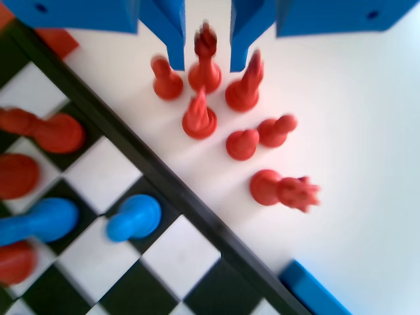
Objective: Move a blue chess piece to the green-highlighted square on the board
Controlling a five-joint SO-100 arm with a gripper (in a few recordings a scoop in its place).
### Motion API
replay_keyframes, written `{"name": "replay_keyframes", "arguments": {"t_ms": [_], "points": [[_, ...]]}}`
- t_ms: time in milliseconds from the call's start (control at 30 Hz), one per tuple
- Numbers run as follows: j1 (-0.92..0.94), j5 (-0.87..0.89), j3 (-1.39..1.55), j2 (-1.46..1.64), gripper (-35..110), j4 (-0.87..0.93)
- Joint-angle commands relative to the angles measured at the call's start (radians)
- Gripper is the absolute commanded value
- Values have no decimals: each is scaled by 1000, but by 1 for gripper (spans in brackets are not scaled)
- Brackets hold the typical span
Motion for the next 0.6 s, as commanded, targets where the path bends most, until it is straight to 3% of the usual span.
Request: {"name": "replay_keyframes", "arguments": {"t_ms": [0,300,567], "points": [[-6,-15,-25,183,12,58],[-100,-6,-74,397,12,225],[-275,25,170,657,12,212]]}}
